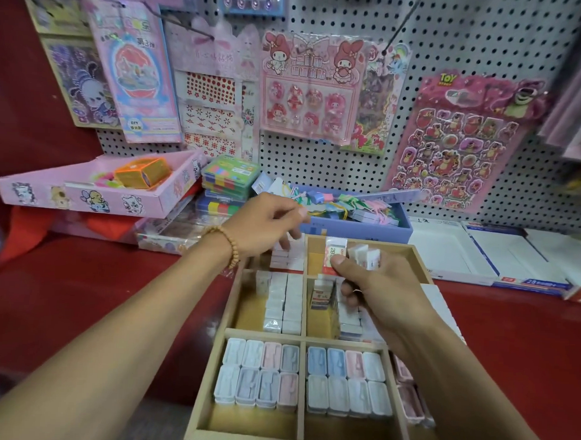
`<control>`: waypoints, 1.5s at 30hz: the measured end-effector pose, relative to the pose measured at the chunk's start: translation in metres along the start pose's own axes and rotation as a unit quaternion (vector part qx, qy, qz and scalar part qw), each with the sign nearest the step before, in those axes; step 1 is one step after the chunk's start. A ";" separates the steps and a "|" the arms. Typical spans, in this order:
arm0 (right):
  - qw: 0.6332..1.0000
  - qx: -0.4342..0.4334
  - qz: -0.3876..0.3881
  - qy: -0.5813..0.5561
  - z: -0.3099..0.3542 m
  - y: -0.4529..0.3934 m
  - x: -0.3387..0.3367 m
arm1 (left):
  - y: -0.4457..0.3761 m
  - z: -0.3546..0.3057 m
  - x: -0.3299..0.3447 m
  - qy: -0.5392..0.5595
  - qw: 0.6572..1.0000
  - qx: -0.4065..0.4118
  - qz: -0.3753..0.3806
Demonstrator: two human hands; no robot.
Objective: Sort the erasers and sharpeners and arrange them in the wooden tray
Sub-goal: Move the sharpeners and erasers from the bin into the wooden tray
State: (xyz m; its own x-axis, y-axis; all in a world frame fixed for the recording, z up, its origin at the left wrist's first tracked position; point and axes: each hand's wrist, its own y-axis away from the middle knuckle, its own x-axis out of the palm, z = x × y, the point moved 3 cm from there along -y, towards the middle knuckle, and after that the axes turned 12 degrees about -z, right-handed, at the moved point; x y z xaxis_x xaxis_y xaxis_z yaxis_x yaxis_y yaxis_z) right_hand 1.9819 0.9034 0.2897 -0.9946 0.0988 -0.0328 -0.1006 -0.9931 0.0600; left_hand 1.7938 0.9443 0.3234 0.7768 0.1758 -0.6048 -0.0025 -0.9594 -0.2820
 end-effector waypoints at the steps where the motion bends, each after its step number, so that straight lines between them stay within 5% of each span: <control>1: 1.000 -0.005 -0.001 0.014 0.000 0.000 0.002 | 0.006 -0.008 0.001 0.066 0.997 -0.017 0.030; 9: 0.999 -0.034 0.028 0.004 0.009 -0.001 0.013 | 0.012 -0.024 -0.001 0.085 0.988 0.001 0.132; 12: 0.999 -0.009 0.018 -0.027 0.013 0.000 0.015 | 0.003 -0.021 -0.013 0.080 0.992 0.002 0.096; 18: 0.969 0.156 -0.003 -0.194 0.009 -0.006 0.015 | -0.025 0.035 -0.029 -0.171 0.984 -0.022 0.031; 21: 0.955 0.170 -0.019 -0.242 0.008 -0.007 0.012 | -0.028 0.054 -0.019 -0.237 0.971 -0.021 0.011; 36: 0.990 0.089 -0.003 -0.108 -0.007 -0.007 -0.004 | -0.019 0.060 -0.006 -0.297 0.954 0.024 -0.021; 40: 0.996 0.049 0.039 -0.065 0.005 0.005 -0.008 | -0.007 0.022 -0.015 -0.124 0.985 0.032 -0.119; 43: 0.995 0.019 0.058 -0.073 0.014 0.012 -0.003 | 0.014 -0.018 -0.012 0.069 0.997 0.030 -0.016; 45: 0.995 0.004 0.060 -0.080 0.019 0.017 0.000 | 0.025 -0.036 -0.010 0.096 0.993 0.039 0.055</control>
State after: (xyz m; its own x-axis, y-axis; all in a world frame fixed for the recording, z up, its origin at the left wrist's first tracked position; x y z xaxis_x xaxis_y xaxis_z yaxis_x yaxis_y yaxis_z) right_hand 1.9792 0.8877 0.3098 -0.9908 -0.0104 0.1352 0.0191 -0.9979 0.0627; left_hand 1.8091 0.9108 0.3491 0.8750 0.0175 -0.4838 -0.1379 -0.9489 -0.2838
